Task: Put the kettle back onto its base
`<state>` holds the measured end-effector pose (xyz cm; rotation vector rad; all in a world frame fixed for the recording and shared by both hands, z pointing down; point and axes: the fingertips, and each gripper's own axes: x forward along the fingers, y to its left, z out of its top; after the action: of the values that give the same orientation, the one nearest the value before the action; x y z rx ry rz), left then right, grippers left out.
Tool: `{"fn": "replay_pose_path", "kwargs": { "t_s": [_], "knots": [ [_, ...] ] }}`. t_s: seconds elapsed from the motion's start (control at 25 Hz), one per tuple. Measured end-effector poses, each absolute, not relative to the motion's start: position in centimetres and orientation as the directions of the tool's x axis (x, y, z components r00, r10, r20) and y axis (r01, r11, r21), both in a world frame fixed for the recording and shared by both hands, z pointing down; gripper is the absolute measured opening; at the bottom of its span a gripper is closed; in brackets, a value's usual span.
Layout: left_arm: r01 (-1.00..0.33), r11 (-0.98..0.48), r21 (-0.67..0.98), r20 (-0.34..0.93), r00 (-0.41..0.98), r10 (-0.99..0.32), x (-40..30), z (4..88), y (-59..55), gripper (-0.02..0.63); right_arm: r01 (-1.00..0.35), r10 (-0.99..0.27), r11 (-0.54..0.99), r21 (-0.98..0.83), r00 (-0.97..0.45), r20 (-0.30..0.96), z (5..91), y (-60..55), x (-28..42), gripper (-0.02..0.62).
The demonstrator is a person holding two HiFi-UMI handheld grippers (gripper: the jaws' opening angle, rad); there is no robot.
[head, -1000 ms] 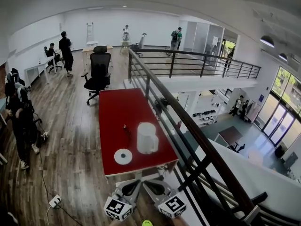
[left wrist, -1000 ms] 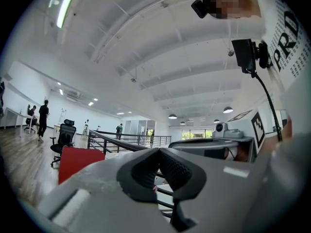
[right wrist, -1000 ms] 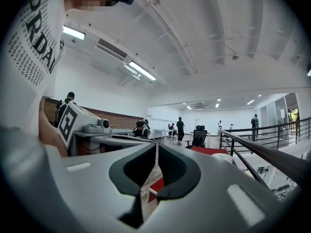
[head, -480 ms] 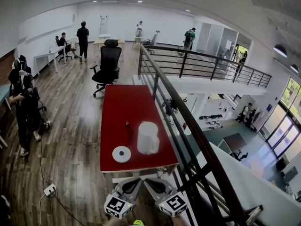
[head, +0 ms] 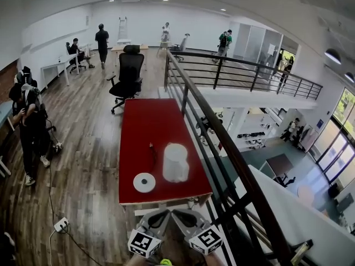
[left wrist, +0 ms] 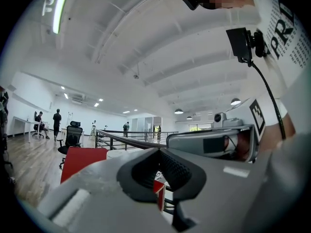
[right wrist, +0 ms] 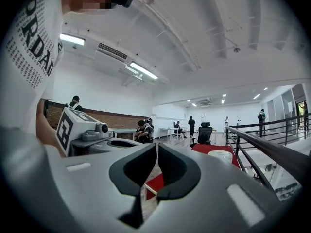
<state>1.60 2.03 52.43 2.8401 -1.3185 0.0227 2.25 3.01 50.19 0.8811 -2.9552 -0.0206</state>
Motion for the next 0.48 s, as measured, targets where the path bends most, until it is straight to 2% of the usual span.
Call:
{"fn": "replay_pose_path", "kwargs": {
  "t_s": [0.48],
  "knots": [
    [-0.749,-0.662,0.029,0.008,0.663,-0.749,0.8,51.8,-2.1,-0.009,-0.579,-0.579,0.815,0.019,-0.814,0.052,50.3,-0.7,1.4,0.011]
  ]
}}
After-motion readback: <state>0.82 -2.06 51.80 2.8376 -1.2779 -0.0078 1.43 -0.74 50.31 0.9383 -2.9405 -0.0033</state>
